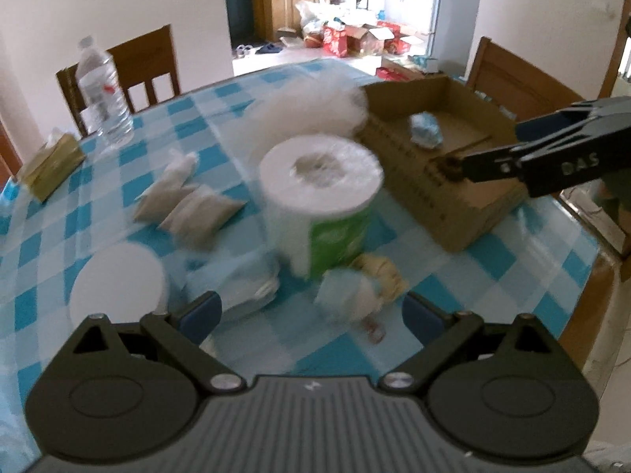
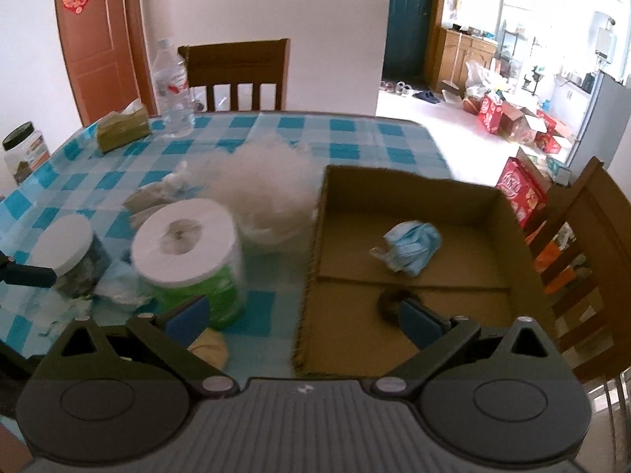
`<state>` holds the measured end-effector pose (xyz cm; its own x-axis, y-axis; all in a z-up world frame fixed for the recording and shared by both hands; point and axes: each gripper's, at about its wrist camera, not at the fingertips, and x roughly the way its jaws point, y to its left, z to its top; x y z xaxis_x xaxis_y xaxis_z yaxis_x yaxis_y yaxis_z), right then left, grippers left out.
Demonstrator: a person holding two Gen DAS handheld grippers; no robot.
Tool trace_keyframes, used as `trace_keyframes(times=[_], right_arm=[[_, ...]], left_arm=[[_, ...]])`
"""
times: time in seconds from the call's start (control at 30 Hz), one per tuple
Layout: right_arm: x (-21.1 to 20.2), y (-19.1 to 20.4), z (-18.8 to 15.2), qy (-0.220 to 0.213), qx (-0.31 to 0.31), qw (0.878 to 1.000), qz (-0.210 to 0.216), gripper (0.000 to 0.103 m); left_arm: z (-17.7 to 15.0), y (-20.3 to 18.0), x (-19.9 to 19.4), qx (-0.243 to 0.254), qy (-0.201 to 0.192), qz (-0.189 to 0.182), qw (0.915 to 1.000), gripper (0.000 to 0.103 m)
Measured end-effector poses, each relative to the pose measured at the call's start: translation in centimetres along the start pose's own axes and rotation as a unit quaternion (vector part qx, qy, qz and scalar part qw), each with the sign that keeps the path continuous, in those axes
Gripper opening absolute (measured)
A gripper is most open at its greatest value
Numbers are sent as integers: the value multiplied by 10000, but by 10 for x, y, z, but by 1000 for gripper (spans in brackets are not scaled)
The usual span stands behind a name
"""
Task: Organize soft objects
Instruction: 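Return both tools to the table and grasp the printed cloth sachet with the left tool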
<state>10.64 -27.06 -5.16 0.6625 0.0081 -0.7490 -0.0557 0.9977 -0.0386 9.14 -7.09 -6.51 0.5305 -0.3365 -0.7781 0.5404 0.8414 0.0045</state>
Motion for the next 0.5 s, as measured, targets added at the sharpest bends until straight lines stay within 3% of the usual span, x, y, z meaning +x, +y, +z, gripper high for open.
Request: trace_keyframes(times=[0.5], right_arm=[[24, 89, -30, 561, -309, 9971, 408, 103]], left_arm=[[-55, 61, 3, -178, 384, 171, 9990, 97]])
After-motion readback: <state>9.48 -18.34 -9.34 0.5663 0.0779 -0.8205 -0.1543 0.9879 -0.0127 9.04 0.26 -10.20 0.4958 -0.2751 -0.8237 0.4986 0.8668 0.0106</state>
